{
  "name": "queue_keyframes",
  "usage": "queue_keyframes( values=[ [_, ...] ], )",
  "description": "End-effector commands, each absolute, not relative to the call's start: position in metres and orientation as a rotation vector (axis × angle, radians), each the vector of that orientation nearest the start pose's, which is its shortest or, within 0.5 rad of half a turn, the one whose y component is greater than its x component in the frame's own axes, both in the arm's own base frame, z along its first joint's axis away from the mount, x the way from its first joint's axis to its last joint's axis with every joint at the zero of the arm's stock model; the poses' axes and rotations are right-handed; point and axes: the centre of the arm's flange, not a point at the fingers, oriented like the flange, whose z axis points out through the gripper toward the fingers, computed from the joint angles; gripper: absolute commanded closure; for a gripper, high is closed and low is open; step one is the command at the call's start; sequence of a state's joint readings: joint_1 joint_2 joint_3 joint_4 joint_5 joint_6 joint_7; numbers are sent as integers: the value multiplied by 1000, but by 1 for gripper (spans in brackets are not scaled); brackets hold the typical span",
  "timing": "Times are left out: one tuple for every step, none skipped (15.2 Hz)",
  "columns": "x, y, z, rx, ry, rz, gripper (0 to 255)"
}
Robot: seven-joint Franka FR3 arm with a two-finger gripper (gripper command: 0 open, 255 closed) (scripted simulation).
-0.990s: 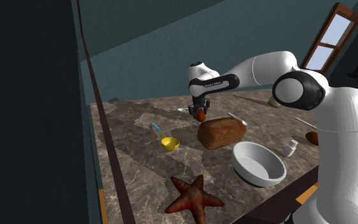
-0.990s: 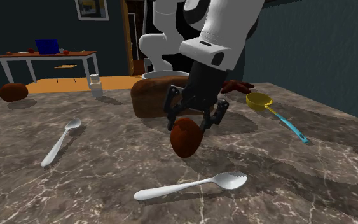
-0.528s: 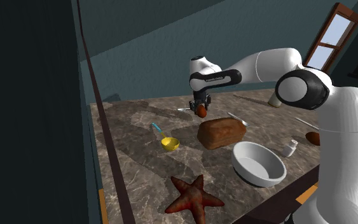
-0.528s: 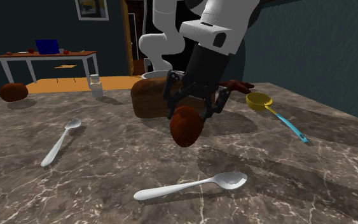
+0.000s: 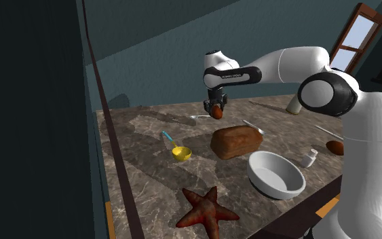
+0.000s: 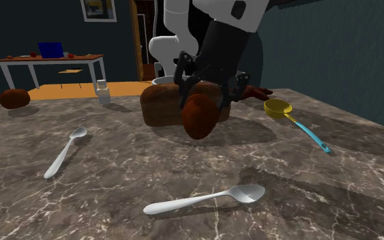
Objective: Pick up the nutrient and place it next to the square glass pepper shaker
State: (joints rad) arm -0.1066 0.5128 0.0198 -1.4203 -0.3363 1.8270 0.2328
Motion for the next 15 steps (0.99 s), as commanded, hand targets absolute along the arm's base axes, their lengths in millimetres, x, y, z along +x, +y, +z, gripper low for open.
queue_keyframes(
  values=[
    [687,-89,407,-3435,376,143,255],
    [687,-89,412,-3435,376,143,255],
    [687,-89,418,-3435,376,143,255],
    [687,-89,423,-3435,376,143,255],
    [687,-89,428,-3435,376,143,255],
    [687,-89,434,-3435,376,143,255],
    [687,-89,439,-3435,376,143,255],
    [687,-89,444,-3435,376,143,255],
    [687,-89,449,-3435,376,143,255],
    [687,-89,455,-3435,376,143,255],
    [687,-89,460,-3435,376,143,255],
    [687,-89,465,-3435,376,143,255],
    [687,-89,471,-3435,376,143,255],
    [687,-89,476,-3435,376,143,255],
    [687,-89,481,-3435,376,143,255]
  ],
)
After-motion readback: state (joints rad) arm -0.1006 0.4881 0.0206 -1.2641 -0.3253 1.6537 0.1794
